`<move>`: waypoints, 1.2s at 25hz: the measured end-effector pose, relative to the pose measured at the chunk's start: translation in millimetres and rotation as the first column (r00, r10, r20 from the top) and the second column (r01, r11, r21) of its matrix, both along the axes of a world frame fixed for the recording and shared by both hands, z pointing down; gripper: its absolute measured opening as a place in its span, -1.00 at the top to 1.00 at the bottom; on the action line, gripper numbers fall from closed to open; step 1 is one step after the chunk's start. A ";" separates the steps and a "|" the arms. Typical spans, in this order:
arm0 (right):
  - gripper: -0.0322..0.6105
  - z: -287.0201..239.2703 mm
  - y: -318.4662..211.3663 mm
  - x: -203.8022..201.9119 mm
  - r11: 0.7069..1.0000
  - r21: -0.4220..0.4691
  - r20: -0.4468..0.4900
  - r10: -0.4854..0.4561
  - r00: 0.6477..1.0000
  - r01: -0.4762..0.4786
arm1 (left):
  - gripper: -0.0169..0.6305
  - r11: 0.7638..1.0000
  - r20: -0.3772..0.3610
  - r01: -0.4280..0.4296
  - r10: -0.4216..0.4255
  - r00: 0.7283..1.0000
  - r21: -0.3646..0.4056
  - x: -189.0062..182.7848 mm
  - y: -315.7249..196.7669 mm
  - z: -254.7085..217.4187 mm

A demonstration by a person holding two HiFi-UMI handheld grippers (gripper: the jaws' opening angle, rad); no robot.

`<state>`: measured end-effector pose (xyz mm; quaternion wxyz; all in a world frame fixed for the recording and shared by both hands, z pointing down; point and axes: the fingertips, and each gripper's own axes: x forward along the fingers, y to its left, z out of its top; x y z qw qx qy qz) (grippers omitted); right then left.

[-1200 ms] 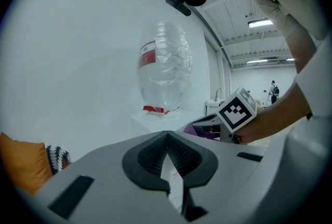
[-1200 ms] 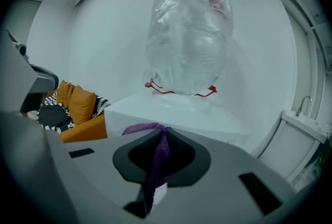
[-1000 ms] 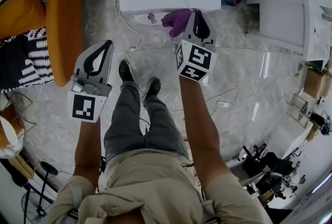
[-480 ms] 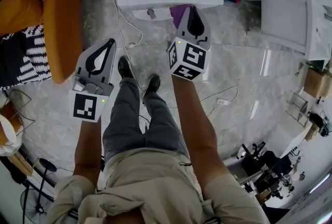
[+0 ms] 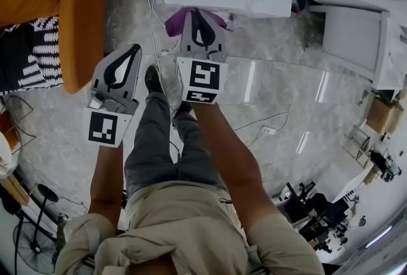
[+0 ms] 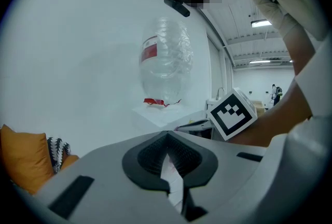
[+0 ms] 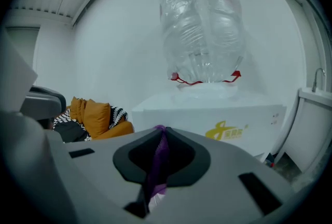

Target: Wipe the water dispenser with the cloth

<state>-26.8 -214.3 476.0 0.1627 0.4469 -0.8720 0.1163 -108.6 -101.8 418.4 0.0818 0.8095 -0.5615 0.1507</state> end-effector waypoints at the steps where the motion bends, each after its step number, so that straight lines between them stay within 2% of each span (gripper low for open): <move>1: 0.79 -0.5 -0.9 2.9 1.000 0.005 -0.005 -0.003 1.000 0.003 | 0.90 1.000 -0.002 0.002 -0.002 1.000 -0.003 -0.1 0.5 0.7; 3: 0.79 -1.8 -5.2 16.2 1.000 0.011 -0.007 0.021 1.000 -0.020 | 0.90 1.000 -0.007 0.001 -0.001 1.000 -0.010 1.4 1.0 1.7; 7: 0.79 1.5 -26.3 75.9 0.988 0.003 -0.013 0.154 0.988 -0.154 | 0.90 1.000 -0.003 -0.025 0.025 1.000 -0.001 12.2 -2.8 -0.1; 9: 0.79 4.1 -41.7 117.2 0.970 -0.001 -0.019 0.242 0.970 -0.242 | 0.90 0.999 0.002 -0.041 0.041 0.999 -0.003 19.1 -4.9 0.2; 13: 0.79 -0.9 -74.0 201.6 0.907 0.007 -0.012 0.420 0.907 -0.420 | 0.90 0.998 0.005 -0.064 0.064 0.998 -0.006 32.4 -7.1 1.8; 16: 0.79 -14.0 -86.4 225.6 0.890 0.041 0.006 0.455 0.891 -0.455 | 0.90 0.997 0.007 -0.079 0.079 0.997 -0.009 43.3 -8.5 1.9; 20: 0.79 -14.1 -80.3 211.7 0.891 0.016 0.054 0.452 0.890 -0.453 | 0.90 0.996 0.005 -0.087 0.086 0.996 0.005 50.7 -10.7 0.3; 22: 0.80 -9.3 -69.2 191.8 0.903 -0.016 0.083 0.429 0.900 -0.429 | 0.90 0.997 0.005 -0.082 0.082 0.997 0.003 50.4 -9.9 1.6; 25: 0.80 -2.0 -47.0 134.2 0.938 -0.057 0.135 0.347 0.928 -0.343 | 0.90 0.998 0.007 -0.065 0.065 0.998 0.000 43.0 -6.9 6.3; 30: 0.80 11.1 -14.5 45.3 0.971 -0.120 0.183 0.226 0.957 -0.207 | 0.90 1.000 0.001 -0.022 0.022 1.000 0.005 23.7 2.7 10.1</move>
